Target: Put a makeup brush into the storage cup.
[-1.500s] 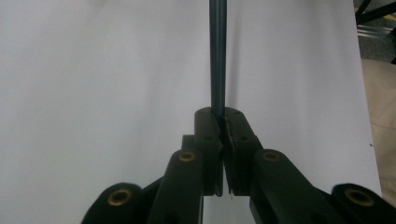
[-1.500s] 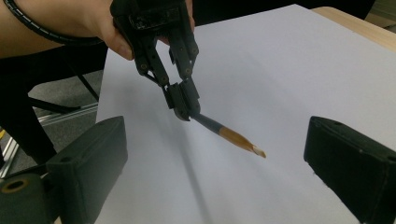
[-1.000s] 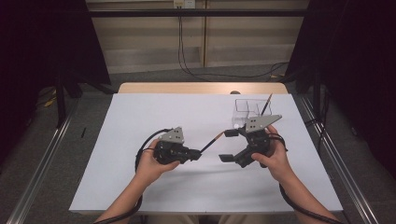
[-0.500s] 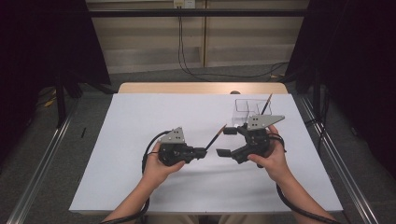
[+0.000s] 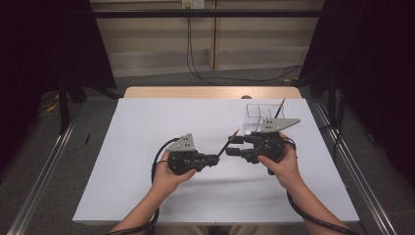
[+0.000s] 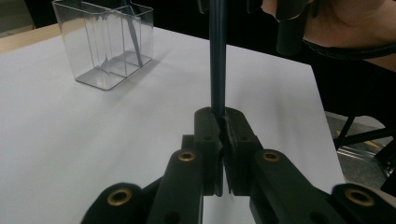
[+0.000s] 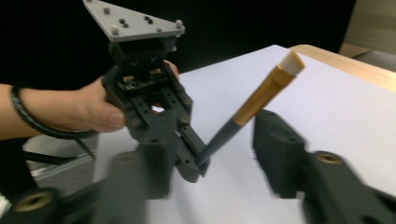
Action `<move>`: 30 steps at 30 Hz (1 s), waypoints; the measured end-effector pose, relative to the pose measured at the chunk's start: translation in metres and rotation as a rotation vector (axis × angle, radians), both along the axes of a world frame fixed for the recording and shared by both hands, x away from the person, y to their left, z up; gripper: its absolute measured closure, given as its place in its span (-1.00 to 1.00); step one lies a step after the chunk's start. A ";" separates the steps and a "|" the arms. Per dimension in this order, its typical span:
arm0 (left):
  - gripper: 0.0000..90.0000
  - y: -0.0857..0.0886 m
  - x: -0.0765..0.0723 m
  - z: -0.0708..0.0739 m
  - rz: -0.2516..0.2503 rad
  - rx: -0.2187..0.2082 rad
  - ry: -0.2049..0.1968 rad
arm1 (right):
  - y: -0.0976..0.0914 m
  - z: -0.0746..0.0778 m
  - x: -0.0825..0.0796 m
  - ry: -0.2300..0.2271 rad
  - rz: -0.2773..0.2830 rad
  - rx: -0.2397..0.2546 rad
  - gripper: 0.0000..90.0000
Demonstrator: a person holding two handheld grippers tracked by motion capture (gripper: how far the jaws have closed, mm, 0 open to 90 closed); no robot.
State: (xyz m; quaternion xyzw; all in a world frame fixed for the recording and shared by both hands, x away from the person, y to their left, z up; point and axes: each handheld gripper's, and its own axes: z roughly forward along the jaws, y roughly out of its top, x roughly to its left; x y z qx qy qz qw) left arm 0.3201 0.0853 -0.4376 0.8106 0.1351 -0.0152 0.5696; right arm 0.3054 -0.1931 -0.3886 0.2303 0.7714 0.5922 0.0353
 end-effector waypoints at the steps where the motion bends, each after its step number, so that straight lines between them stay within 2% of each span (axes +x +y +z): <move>1: 0.90 0.000 0.000 0.000 0.003 -0.001 -0.004 | 0.000 0.000 0.000 -0.001 -0.010 0.001 0.39; 4: 0.89 -0.001 -0.001 0.000 -0.003 -0.011 -0.009 | 0.000 -0.001 0.000 0.005 -0.021 0.023 0.66; 7: 0.89 -0.001 -0.002 0.000 -0.010 -0.014 -0.011 | -0.002 -0.001 0.001 0.017 -0.028 0.049 0.75; 11: 0.89 -0.003 -0.002 0.000 -0.005 -0.011 -0.009 | -0.001 -0.001 0.001 0.021 -0.040 0.061 0.79; 16: 0.89 -0.008 -0.003 -0.002 -0.007 -0.006 -0.009 | 0.003 -0.001 0.000 0.030 -0.027 0.077 0.83; 22: 0.88 -0.012 -0.004 -0.001 -0.001 -0.019 -0.006 | 0.006 0.000 0.001 0.035 -0.027 0.100 0.85; 30: 0.85 -0.017 -0.004 -0.002 0.002 -0.034 0.004 | 0.005 -0.002 0.001 0.037 -0.056 0.126 0.85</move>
